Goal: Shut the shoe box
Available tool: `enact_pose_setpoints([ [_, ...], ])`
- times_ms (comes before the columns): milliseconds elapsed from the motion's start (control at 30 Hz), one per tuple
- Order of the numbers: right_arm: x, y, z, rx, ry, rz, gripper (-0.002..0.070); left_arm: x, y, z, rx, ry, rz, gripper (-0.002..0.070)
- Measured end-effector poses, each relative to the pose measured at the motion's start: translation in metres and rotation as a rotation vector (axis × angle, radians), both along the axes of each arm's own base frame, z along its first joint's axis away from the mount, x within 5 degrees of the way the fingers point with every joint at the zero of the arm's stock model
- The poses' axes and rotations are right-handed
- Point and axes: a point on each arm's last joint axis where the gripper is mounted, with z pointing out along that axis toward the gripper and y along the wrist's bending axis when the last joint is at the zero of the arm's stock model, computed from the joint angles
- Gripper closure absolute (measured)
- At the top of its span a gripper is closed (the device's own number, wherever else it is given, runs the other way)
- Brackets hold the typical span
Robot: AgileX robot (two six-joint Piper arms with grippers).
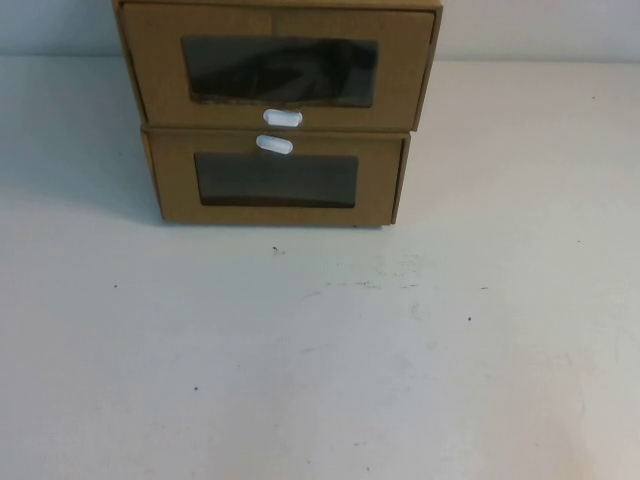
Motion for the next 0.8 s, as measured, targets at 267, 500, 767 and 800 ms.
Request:
enact_pose_setpoints([
  [267,0.000,0.000,0.000,0.002,0.000,0.000,0.0687,0.001,0.010,-0.008,0.109,0.067,0.103,0.0680],
  [500,0.000,0.000,0.000,0.002,0.000,0.000,0.0688,-0.002,0.014,-0.022,0.136,0.225,0.136,0.0680],
  [767,0.000,0.000,0.000,0.002,0.000,0.000,0.0688,-0.002,0.015,-0.022,0.141,0.227,0.137,0.0680],
  [800,0.000,0.000,0.000,0.002,0.000,0.000,0.0688,-0.002,0.015,-0.022,0.142,0.227,0.138,0.0680],
])
